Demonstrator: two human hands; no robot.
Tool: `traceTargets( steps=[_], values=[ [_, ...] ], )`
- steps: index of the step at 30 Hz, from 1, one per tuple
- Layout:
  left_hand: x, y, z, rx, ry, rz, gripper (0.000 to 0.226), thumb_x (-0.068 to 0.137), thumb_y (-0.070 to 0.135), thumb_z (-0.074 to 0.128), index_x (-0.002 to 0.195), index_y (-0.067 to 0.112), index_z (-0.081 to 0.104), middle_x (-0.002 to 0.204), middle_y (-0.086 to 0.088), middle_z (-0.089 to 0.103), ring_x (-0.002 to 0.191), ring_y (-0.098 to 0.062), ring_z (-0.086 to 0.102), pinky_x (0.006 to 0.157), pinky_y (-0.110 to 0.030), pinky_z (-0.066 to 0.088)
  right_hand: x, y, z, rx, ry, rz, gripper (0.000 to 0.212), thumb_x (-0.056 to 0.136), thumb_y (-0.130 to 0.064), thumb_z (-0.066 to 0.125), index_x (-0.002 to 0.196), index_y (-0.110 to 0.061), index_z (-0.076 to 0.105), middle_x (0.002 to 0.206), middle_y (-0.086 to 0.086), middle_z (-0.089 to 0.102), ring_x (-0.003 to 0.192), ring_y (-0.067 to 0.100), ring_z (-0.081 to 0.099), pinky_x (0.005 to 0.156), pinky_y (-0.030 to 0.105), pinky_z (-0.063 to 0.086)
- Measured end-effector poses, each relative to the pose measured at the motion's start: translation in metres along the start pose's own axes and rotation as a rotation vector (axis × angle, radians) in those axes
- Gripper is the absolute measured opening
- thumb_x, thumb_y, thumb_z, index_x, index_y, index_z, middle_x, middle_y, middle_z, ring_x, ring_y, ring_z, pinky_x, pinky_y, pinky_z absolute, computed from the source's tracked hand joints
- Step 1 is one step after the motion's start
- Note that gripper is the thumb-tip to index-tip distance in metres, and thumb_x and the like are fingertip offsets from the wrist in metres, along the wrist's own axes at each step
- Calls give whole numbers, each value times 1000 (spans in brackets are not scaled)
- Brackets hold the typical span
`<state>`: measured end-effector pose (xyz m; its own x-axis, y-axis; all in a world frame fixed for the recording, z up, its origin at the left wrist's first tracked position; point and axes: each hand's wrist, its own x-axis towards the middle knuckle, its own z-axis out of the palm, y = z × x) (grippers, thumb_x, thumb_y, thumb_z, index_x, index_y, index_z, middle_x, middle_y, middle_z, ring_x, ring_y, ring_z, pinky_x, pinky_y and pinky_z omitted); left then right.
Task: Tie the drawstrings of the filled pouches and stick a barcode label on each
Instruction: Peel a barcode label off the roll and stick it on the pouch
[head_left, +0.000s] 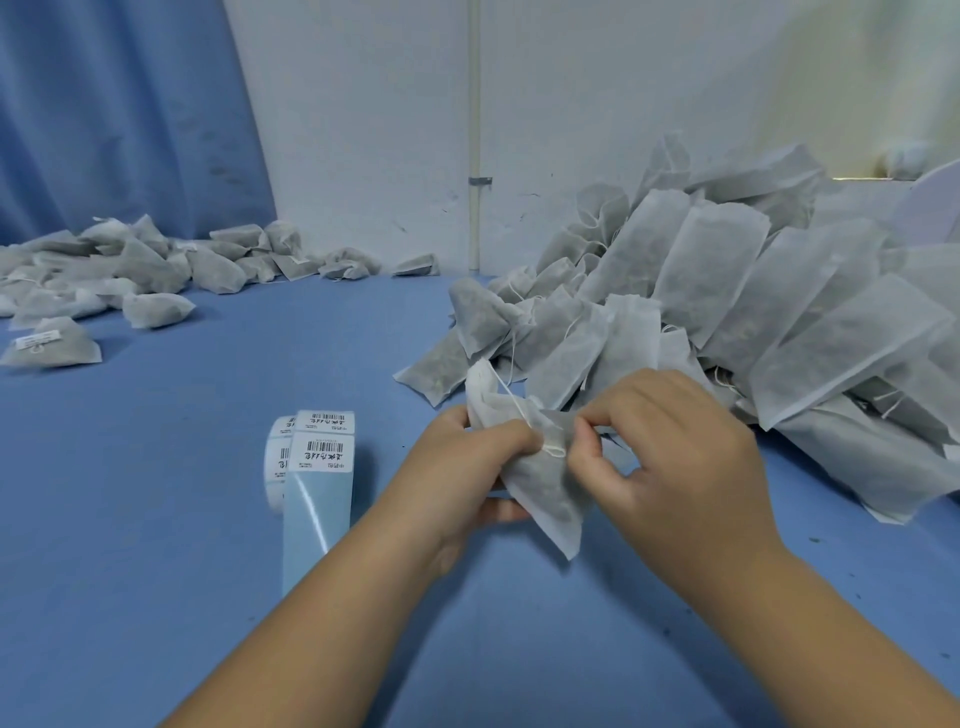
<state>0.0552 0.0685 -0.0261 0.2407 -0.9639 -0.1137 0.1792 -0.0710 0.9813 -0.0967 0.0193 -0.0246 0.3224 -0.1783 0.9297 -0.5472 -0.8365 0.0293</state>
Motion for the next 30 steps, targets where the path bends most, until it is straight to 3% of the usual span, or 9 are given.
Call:
traceTargets(
  steps=[5,10,14,22,25,28,30],
  values=[
    [0,-1,-3,-17,-19,6,31,84,6,63,115,6,64,95,-11,76,84,-23,75,65,-32,58,-2,0,1,75,-115,-60,13,80,-6,65,66,-5,65,68,6,63,62,29,58,58,41,48],
    [1,-1,-5,-6,-47,30,44,67,15,64,110,6,66,89,-8,76,80,-21,74,68,-33,59,-2,-1,0,113,-260,-91,12,82,-10,65,71,-7,68,73,4,66,69,29,63,63,40,47],
    [-1,0,-8,-35,-70,30,19,86,4,55,98,6,68,83,-9,74,76,-20,72,70,-34,59,-1,-1,-3,145,-343,-80,12,83,-12,62,74,-9,68,75,2,66,70,27,61,64,41,46],
    [-5,4,-9,-108,-130,26,18,91,6,58,105,-1,67,93,-16,74,85,-26,72,77,-36,60,-2,1,-11,298,-392,-51,20,83,-21,57,84,-14,76,90,-8,71,80,19,64,72,38,48],
    [-5,2,-10,-80,-112,52,21,87,-5,60,106,1,67,99,-16,74,89,-28,72,80,-36,60,-5,1,-10,445,-314,162,16,83,-17,62,89,-16,77,94,-12,71,88,7,64,81,25,48],
    [-5,3,-9,-36,-71,107,36,75,0,68,110,4,67,109,-20,72,104,-39,68,96,-51,53,-4,0,-7,574,-293,625,9,85,-24,71,93,-28,71,90,-18,68,90,1,62,77,14,46],
    [-6,3,-7,-12,-88,151,38,70,5,66,107,7,69,108,-18,73,101,-35,68,99,-52,49,-4,3,-6,663,-405,885,18,79,-36,72,96,-35,67,92,-21,69,89,-5,63,76,14,47]
  ],
)
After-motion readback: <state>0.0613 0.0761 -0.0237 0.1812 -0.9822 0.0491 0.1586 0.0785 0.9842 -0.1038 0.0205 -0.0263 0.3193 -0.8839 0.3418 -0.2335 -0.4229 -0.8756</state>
